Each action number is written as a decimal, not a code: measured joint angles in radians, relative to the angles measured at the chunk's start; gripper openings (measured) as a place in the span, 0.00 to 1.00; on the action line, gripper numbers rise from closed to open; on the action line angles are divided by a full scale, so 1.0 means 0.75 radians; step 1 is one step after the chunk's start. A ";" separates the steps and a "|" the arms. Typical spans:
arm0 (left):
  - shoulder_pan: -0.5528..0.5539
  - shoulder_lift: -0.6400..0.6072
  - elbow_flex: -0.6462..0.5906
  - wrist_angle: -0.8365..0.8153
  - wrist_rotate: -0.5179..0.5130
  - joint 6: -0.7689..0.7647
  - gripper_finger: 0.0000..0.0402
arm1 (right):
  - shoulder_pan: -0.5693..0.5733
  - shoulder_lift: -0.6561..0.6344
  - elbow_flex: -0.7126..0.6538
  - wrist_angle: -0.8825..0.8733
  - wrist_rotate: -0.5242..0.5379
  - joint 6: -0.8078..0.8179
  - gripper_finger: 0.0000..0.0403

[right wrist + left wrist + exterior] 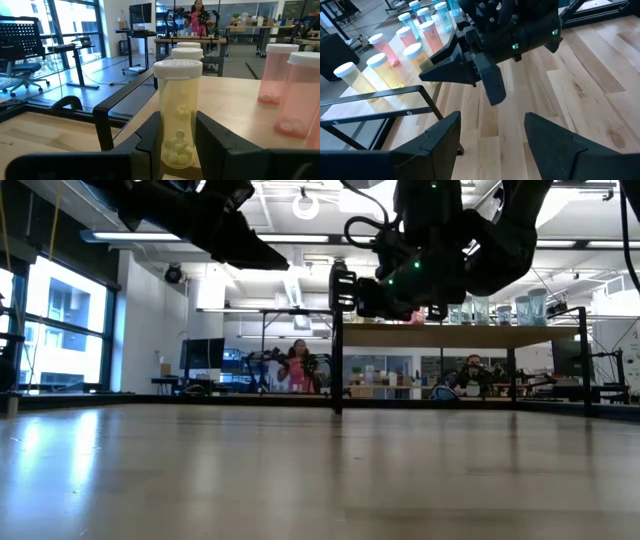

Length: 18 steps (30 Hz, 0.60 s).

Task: Pick and place medicine bottles onto shelf by color
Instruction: Put the yellow pill bottle on the shelf aligned with the other yellow pill bottles

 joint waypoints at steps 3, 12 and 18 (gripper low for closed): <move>0.000 0.000 0.000 0.000 0.000 0.000 0.52 | -0.009 -0.001 0.000 -0.002 -0.007 0.000 0.21; 0.000 0.000 0.000 -0.008 -0.009 0.000 0.52 | -0.042 -0.001 0.000 -0.004 -0.010 0.000 0.22; 0.000 0.000 0.000 -0.009 -0.010 0.000 0.52 | -0.041 -0.001 -0.001 -0.011 -0.018 -0.010 0.33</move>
